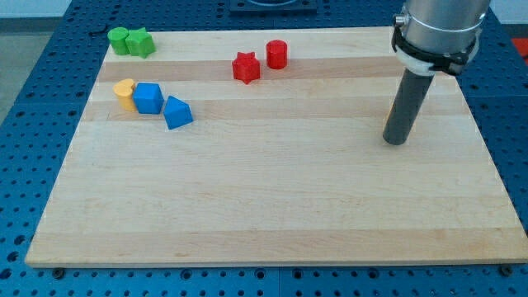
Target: Point your arm at the yellow heart
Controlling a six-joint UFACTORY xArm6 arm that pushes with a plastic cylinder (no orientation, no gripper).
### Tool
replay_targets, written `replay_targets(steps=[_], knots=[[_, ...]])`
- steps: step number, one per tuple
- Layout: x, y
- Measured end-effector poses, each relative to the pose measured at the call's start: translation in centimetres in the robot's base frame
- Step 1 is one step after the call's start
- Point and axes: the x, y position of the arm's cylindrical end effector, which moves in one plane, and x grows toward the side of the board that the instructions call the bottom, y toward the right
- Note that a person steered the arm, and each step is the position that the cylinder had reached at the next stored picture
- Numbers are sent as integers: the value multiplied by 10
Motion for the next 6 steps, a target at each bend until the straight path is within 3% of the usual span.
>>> replay_targets(steps=[1, 2, 3, 6], knots=[[9, -3], [49, -56], [77, -148], [73, -473]])
